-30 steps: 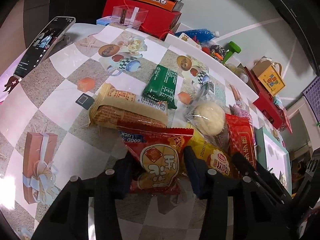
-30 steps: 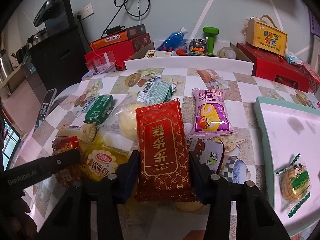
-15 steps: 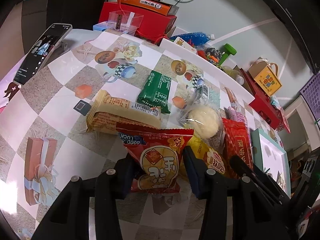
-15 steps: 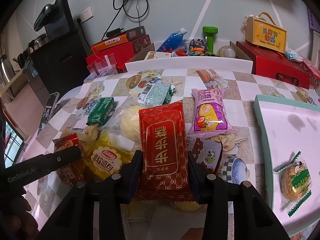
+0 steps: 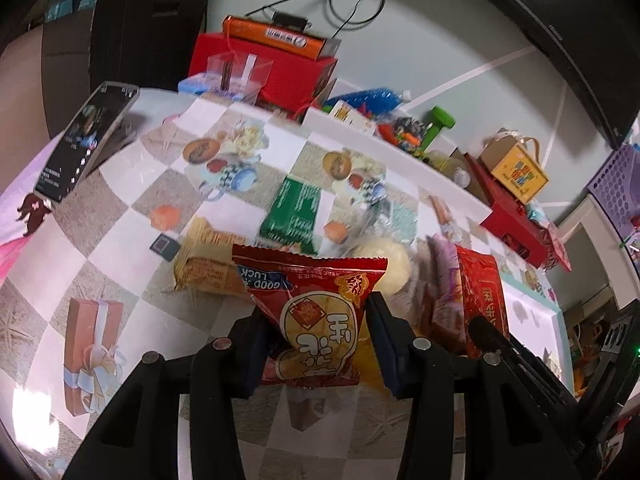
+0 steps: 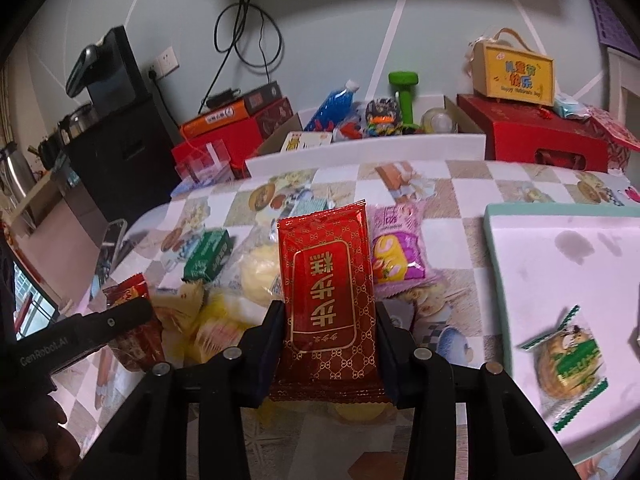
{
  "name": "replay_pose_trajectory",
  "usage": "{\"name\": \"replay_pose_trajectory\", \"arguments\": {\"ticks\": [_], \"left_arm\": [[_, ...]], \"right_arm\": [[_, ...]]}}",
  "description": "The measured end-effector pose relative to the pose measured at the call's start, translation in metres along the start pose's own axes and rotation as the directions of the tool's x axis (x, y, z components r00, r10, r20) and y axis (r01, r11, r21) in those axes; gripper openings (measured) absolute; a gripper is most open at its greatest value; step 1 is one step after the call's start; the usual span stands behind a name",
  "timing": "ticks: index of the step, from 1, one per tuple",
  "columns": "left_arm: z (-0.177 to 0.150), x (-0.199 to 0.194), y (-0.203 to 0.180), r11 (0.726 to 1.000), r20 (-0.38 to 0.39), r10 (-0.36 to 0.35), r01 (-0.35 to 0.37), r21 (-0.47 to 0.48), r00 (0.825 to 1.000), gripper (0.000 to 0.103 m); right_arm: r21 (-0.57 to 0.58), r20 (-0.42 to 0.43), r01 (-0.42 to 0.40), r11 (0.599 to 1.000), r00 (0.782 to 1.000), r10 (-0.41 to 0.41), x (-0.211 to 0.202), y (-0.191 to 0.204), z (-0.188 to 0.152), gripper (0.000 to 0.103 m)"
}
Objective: Organize snacks
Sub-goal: 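Carry the chip bag and red packet over the white tray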
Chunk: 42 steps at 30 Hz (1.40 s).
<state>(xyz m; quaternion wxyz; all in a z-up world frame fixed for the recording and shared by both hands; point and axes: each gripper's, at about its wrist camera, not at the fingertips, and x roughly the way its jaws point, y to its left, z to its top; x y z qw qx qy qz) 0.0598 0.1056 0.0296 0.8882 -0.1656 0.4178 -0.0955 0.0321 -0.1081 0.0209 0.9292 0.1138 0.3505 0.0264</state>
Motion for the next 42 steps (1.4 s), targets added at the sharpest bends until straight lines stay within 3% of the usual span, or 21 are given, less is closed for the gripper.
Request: {"name": "replay_pose_trajectory", "arguments": {"ticks": [12,21,33,42], "left_arm": [[-0.002,-0.002,-0.034,0.996,0.005,-0.042,0.041,0.075,0.999,0.048],[-0.013,0.011,-0.083,0.978,-0.04,-0.116,0.121,0.17,0.992,0.048],[-0.032,0.026,-0.154,0.925,-0.115,-0.192,0.219,0.311,0.975,0.048],[-0.041,0.042,-0.219,0.857,-0.18,-0.255,0.308,0.413,0.95,0.048]], "right_arm": [[0.05,0.028,0.017,0.999,0.999,-0.019,-0.012,-0.021,0.005,0.045],[0.159,0.062,0.099,0.982,0.992,-0.11,-0.034,-0.075,0.008,0.045],[0.309,0.09,0.204,0.929,0.966,-0.242,-0.067,-0.148,0.002,0.045],[0.401,0.077,0.301,0.865,0.93,-0.36,-0.088,-0.197,-0.009,0.045]]}}
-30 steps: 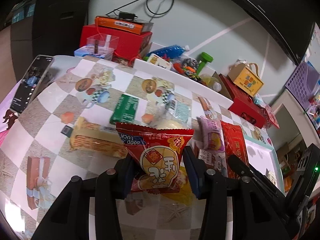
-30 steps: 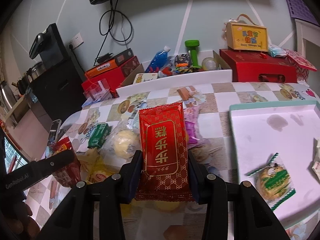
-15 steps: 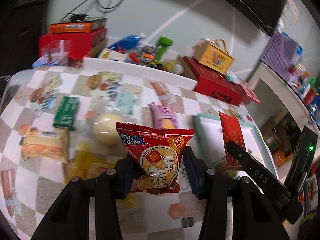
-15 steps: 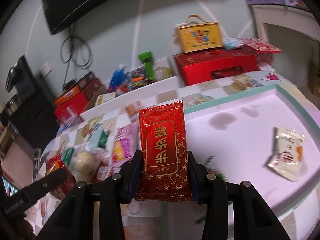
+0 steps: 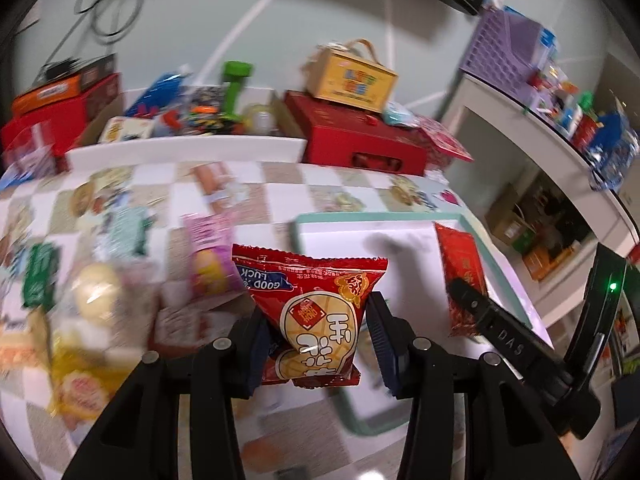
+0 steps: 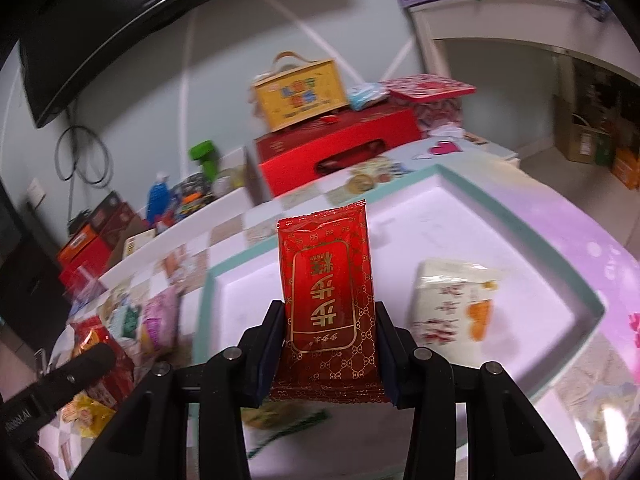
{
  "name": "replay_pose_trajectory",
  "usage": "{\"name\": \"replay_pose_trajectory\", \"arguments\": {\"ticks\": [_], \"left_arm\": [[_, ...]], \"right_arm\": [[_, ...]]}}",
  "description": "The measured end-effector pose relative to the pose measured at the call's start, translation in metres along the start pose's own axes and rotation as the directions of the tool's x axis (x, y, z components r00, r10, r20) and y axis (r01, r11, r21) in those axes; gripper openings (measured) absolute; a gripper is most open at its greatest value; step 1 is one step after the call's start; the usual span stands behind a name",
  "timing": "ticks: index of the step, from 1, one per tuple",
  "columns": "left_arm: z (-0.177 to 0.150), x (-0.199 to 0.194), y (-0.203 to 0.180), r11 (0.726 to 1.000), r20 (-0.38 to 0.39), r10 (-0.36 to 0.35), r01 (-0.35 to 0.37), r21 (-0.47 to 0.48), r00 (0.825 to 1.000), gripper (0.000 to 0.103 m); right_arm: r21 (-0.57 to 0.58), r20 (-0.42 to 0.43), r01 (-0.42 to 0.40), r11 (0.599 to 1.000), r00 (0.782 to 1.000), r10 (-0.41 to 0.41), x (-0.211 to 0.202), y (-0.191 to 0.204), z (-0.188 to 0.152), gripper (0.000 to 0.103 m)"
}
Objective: Organize snacks
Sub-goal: 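Carry the chip bag and red packet over the white tray, then open the left tool over the tray while the right tool releases the red packet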
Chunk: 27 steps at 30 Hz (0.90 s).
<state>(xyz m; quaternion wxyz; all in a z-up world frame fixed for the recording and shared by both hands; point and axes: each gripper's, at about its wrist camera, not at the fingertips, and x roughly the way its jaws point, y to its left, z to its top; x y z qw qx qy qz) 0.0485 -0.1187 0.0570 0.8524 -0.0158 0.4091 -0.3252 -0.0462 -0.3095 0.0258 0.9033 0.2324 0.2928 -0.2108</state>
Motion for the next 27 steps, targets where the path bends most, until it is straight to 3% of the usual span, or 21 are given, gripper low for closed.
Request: {"name": "replay_pose_trajectory", "arguments": {"ticks": [6,20,24,27], "left_arm": [[0.019,0.044,-0.034,0.996,-0.06,-0.06,0.063,0.057,0.996,0.048],[0.029,0.089,-0.048,0.996,-0.118,-0.035,0.044,0.074,0.992,0.048],[0.029,0.088,-0.048,0.997,-0.119,-0.018,0.026,0.068,0.993,0.067],[0.028,0.083,-0.046,0.998,-0.108,-0.007,0.014,0.063,0.994,0.069]], "right_arm": [[0.055,-0.011,0.018,0.998,1.0,-0.018,0.006,-0.022,0.001,0.045],[0.061,-0.03,0.017,0.998,0.999,-0.015,0.018,-0.022,0.0,0.045],[0.059,-0.028,0.029,0.998,0.999,-0.027,0.017,-0.022,0.0,0.048],[0.07,-0.023,0.024,0.997,0.999,-0.022,0.015,-0.024,0.001,0.048]]}}
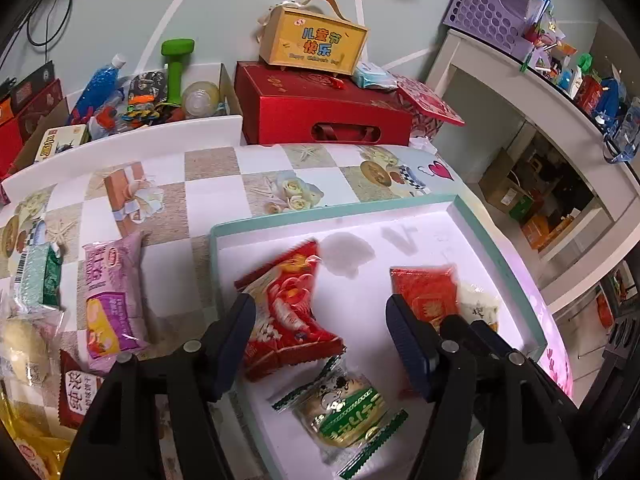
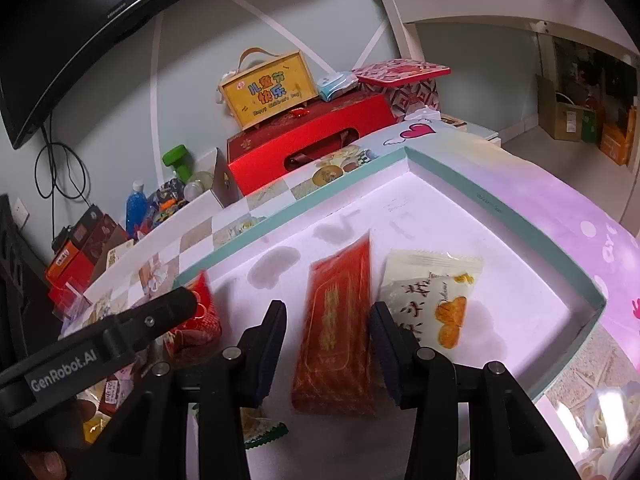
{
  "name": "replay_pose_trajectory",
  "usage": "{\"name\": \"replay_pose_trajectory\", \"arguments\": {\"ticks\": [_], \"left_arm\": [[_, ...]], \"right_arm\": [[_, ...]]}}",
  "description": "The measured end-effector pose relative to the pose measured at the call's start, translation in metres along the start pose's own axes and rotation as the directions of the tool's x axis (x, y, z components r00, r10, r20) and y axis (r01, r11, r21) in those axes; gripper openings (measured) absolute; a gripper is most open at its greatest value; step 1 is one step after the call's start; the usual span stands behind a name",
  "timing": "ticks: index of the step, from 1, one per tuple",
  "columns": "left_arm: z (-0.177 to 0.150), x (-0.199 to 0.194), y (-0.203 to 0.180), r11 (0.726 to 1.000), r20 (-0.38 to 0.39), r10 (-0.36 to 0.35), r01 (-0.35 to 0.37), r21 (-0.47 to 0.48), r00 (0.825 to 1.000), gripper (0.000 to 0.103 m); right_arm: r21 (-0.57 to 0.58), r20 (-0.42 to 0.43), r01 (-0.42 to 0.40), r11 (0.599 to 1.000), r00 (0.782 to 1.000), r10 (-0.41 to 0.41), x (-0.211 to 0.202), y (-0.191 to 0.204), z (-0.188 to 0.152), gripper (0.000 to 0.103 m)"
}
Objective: Organize snacks
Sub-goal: 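Open the left tool over the tray while the right tool releases the red packet, then move both open tools back toward the snack pile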
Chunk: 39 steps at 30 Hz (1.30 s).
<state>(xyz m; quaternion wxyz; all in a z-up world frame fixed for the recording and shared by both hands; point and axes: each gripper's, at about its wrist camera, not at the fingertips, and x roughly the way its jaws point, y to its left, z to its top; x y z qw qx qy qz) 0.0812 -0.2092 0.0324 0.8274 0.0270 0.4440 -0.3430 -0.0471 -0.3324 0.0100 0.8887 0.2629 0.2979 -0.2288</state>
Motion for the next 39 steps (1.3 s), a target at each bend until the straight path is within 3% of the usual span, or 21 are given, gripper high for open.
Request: {"name": "replay_pose_trajectory", "arguments": {"ticks": [5,7,8,9,11,16,20,33,39], "left_arm": [[-0.001,-0.006,0.005,1.0,0.006,0.02,-0.02,-0.009,1.0,0.069],[-0.002,-0.007,0.009,0.999,0.01,0.034,-0.034,-0.02,0.999,0.079],[-0.003,-0.008,0.011,0.999,0.013,0.047,-0.047,-0.026,0.999,0.084],[-0.003,-0.009,0.013,0.997,0.02,0.068,-0.067,-0.032,0.997,0.094],[-0.006,-0.013,0.019,0.991,0.053,0.132,-0.129,-0.047,0.99,0.101],[-0.008,-0.019,0.035,0.978,0.082,0.198,-0.191,-0.084,0.977,0.103],[-0.011,-0.021,0.041,0.975,0.093,0.21,-0.201,-0.099,0.973,0.103],[-0.02,-0.036,0.055,0.976,0.138,0.201,-0.186,-0.114,0.97,0.103],[-0.025,-0.057,0.063,0.975,0.147,0.21,-0.195,-0.107,0.967,0.103]], "right_arm": [[-0.009,0.005,0.0,1.0,1.0,0.001,-0.003,0.003,0.001,0.048],[-0.014,0.006,0.004,1.0,1.0,-0.004,-0.003,0.004,0.001,0.048],[-0.016,0.006,0.01,1.0,1.0,-0.01,-0.003,0.005,0.002,0.052],[-0.016,0.007,0.015,1.0,1.0,-0.015,-0.003,0.005,0.002,0.067],[-0.017,0.009,0.042,0.999,0.999,-0.042,-0.002,0.004,0.002,0.083],[-0.028,0.015,0.059,0.998,0.998,-0.058,-0.002,0.004,0.003,0.088],[-0.051,0.021,0.061,0.997,0.998,-0.06,-0.002,0.009,0.003,0.102],[-0.094,0.034,0.091,0.991,0.996,-0.088,-0.003,0.017,0.002,0.103],[-0.083,0.027,0.054,0.995,0.998,-0.052,-0.008,0.025,0.002,0.103]]}}
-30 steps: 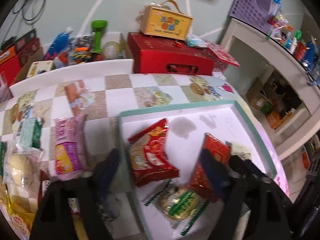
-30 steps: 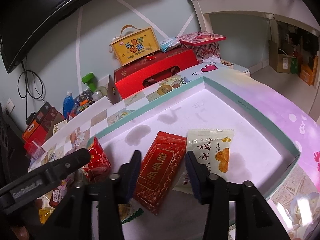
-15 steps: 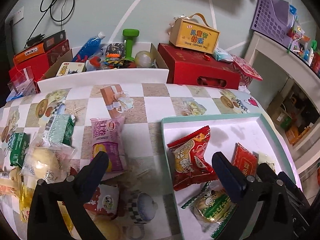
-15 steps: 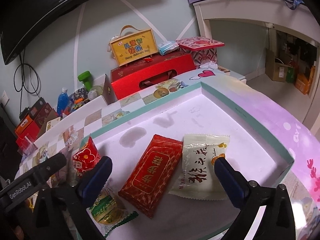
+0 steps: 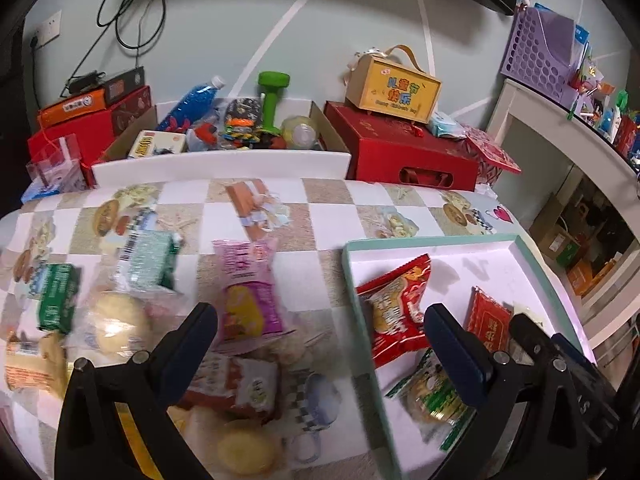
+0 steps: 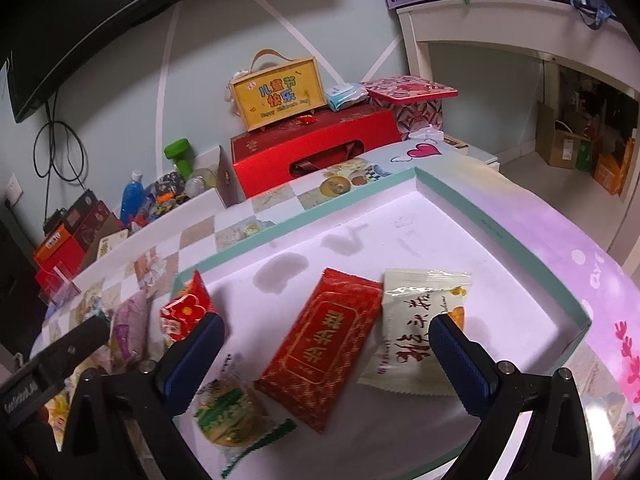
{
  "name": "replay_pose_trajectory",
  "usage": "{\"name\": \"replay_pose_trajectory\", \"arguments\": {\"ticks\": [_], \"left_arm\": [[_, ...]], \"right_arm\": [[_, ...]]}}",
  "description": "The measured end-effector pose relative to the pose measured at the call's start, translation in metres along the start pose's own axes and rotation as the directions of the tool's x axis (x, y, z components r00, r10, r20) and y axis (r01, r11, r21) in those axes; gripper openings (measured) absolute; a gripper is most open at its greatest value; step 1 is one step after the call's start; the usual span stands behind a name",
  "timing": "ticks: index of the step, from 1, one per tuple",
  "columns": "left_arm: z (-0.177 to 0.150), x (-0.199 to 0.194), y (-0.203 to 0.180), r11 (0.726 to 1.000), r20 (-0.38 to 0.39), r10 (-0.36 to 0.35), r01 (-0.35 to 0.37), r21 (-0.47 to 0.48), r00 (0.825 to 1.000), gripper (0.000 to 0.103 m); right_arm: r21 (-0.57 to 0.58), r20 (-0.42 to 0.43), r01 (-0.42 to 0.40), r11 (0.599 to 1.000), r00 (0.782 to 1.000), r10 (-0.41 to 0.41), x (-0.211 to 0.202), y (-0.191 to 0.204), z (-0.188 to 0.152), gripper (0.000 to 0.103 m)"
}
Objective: Organize snacks
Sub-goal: 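Move both open tools back toward the snack pile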
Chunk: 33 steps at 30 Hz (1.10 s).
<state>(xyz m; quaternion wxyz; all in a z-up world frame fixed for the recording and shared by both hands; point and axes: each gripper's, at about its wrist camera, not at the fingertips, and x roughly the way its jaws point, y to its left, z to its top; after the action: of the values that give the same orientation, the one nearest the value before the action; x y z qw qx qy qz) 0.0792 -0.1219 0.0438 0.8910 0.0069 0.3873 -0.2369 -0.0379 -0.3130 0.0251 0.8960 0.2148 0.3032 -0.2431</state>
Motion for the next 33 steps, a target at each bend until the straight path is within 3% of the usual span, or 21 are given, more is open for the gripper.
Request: {"name": "replay_pose_trajectory", "arguments": {"ticks": [9,18,28,33], "left_arm": [[0.0,-0.037,0.045,0.998,0.014,0.045,-0.044,-0.053,0.999,0.103],[-0.013,-0.065,0.105,0.977,0.01,0.099,-0.095,-0.189,0.995,0.102],[-0.041,-0.074,0.159,0.939,-0.033,0.085,-0.091,-0.333,0.996,0.102],[-0.052,-0.073,0.167,0.928,-0.051,0.063,-0.077,-0.365,0.997,0.102]], "right_arm": [[-0.007,0.038,-0.013,1.0,0.999,0.014,-0.015,0.018,0.002,0.103],[-0.055,0.034,-0.092,0.994,0.995,0.094,-0.021,0.054,-0.003,0.103],[-0.195,-0.019,-0.204,0.959,0.979,0.204,-0.029,0.116,-0.022,0.102],[-0.268,-0.072,-0.249,0.931,0.969,0.238,-0.03,0.142,-0.037,0.092]]}}
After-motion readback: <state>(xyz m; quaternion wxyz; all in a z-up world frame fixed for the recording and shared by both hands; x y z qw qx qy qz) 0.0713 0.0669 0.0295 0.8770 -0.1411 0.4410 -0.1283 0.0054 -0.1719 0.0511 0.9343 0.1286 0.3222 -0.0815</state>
